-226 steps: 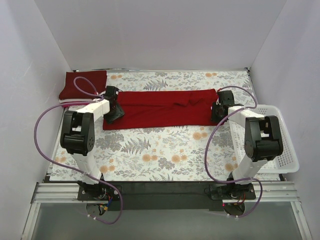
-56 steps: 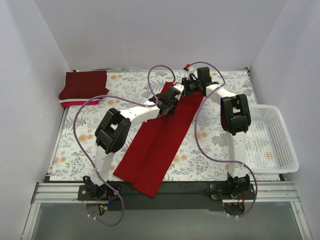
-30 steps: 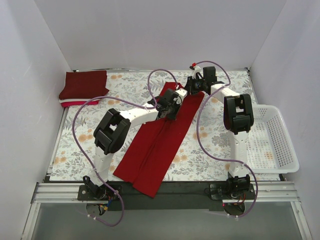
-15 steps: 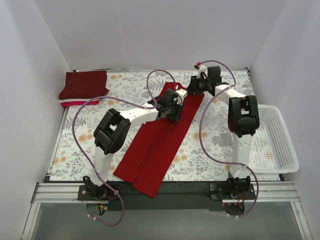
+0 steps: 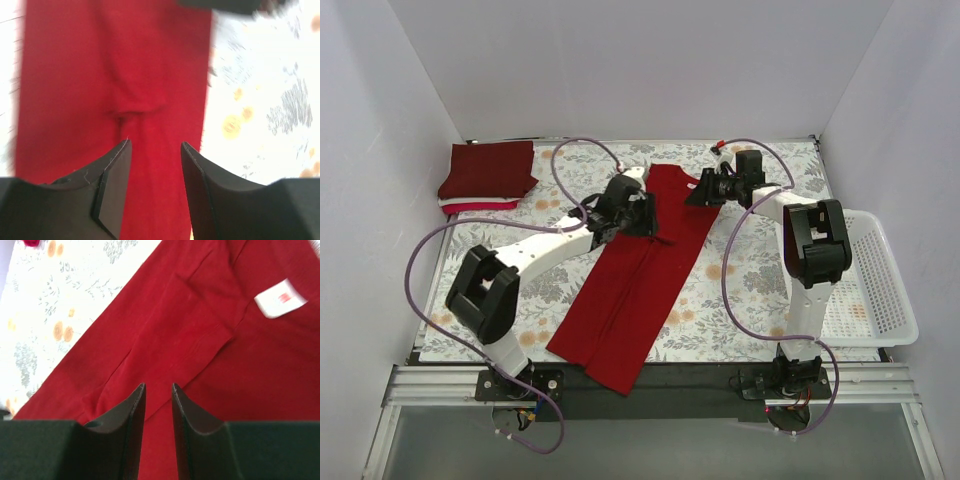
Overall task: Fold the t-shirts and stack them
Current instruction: Fold the tshirt
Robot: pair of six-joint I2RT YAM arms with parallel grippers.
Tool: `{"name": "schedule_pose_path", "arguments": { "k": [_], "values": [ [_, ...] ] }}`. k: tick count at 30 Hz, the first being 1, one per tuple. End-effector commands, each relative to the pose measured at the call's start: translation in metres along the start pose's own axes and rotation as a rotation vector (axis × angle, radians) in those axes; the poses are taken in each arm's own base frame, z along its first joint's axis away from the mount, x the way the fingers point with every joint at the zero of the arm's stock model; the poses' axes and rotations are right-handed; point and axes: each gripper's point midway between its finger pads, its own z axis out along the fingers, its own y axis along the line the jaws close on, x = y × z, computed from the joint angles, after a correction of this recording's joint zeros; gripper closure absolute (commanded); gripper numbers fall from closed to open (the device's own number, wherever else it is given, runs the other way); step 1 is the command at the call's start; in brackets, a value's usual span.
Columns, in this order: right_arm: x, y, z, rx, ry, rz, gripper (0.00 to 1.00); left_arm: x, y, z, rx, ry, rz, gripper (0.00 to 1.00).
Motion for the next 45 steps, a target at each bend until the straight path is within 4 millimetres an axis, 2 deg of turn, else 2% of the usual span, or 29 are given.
{"name": "schedule_pose_path", "arguments": {
  "k": [1,4,7,8,12,14,16,17,18,20,21,22,24,25,27,28,30,31,33,34,36,37,38,39,40,41,42,44,45],
  "values": [
    [0.000,0.012,0.003,-0.036,-0.027,0.047,0.66,0.013,0.065,-0.021,-0.203,0.018,-0.204,0.57],
    [0.014,-0.004,0.005,0.038,-0.025,0.112,0.66,0.041,0.106,-0.039,-0.310,0.080,-0.323,0.57],
    [0.023,-0.019,0.007,0.110,-0.024,0.152,0.66,0.067,0.127,-0.054,-0.377,0.136,-0.372,0.57],
    [0.029,-0.026,0.008,0.135,-0.018,0.171,0.66,0.084,0.133,-0.058,-0.398,0.172,-0.379,0.57],
    [0.033,-0.052,0.013,0.207,-0.025,0.220,0.66,0.115,0.138,-0.066,-0.420,0.242,-0.419,0.60],
    [0.035,-0.069,0.016,0.230,-0.025,0.250,0.66,0.122,0.132,-0.065,-0.391,0.266,-0.452,0.60],
    [0.021,-0.078,0.020,0.234,-0.038,0.254,0.65,0.124,0.127,-0.065,-0.369,0.280,-0.462,0.60],
    [0.030,-0.096,0.025,0.248,-0.009,0.271,0.65,0.121,0.123,-0.065,-0.350,0.278,-0.467,0.60],
    [-0.002,-0.098,0.029,0.240,-0.046,0.228,0.65,0.115,0.121,-0.066,-0.338,0.268,-0.466,0.60],
    [0.005,-0.123,0.038,0.287,0.000,0.237,0.65,0.110,0.112,-0.068,-0.302,0.270,-0.464,0.60],
    [-0.021,-0.126,0.039,0.290,-0.031,0.187,0.65,0.103,0.109,-0.070,-0.287,0.256,-0.462,0.60],
    [-0.019,-0.139,0.043,0.305,-0.014,0.188,0.65,0.102,0.106,-0.072,-0.275,0.256,-0.463,0.60],
    [-0.037,-0.147,0.044,0.307,-0.035,0.145,0.64,0.105,0.099,-0.076,-0.239,0.271,-0.472,0.60],
    [-0.060,-0.150,0.042,0.304,-0.076,0.115,0.64,0.107,0.097,-0.078,-0.227,0.278,-0.476,0.59],
    [-0.081,-0.148,0.038,0.287,-0.109,0.081,0.62,0.111,0.089,-0.082,-0.187,0.297,-0.496,0.59],
    [-0.097,-0.142,0.032,0.277,-0.137,0.058,0.62,0.120,0.089,-0.083,-0.184,0.317,-0.503,0.59],
    [-0.111,-0.127,0.023,0.254,-0.156,0.032,0.61,0.126,0.085,-0.086,-0.166,0.333,-0.516,0.59],
    [-0.131,-0.106,0.008,0.238,-0.190,0.000,0.60,0.132,0.085,-0.089,-0.165,0.339,-0.515,0.59],
    [-0.120,-0.089,-0.001,0.231,-0.169,0.005,0.60,0.139,0.086,-0.092,-0.173,0.343,-0.512,0.59],
    [-0.134,-0.061,-0.019,0.217,-0.196,-0.029,0.60,0.145,0.088,-0.096,-0.179,0.343,-0.513,0.59],
    [-0.099,-0.048,-0.029,0.228,-0.145,0.014,0.60,0.152,0.092,-0.100,-0.200,0.350,-0.511,0.59],
    [-0.107,-0.019,-0.048,0.216,-0.172,-0.007,0.60,0.154,0.096,-0.102,-0.218,0.342,-0.507,0.59],
    [-0.063,-0.017,-0.048,0.211,-0.101,0.063,0.60,0.160,0.099,-0.107,-0.234,0.347,-0.506,0.60],
    [-0.048,-0.008,-0.055,0.202,-0.083,0.088,0.60,0.161,0.102,-0.109,-0.248,0.343,-0.507,0.61],
    [-0.045,0.021,-0.070,0.174,-0.098,0.073,0.60,0.164,0.106,-0.112,-0.268,0.345,-0.503,0.61],
    [-0.023,0.031,-0.073,0.158,-0.066,0.107,0.60,0.165,0.108,-0.116,-0.277,0.332,-0.501,0.62],
    [0.014,0.048,-0.081,0.149,-0.021,0.129,0.60,0.165,0.112,-0.117,-0.295,0.326,-0.500,0.63],
    [0.058,0.063,-0.086,0.158,0.032,0.149,0.60,0.169,0.118,-0.123,-0.336,0.325,-0.492,0.63],
    [0.103,0.063,-0.090,0.182,0.108,0.194,0.60,0.169,0.119,-0.124,-0.344,0.323,-0.489,0.63]
  ]
}}
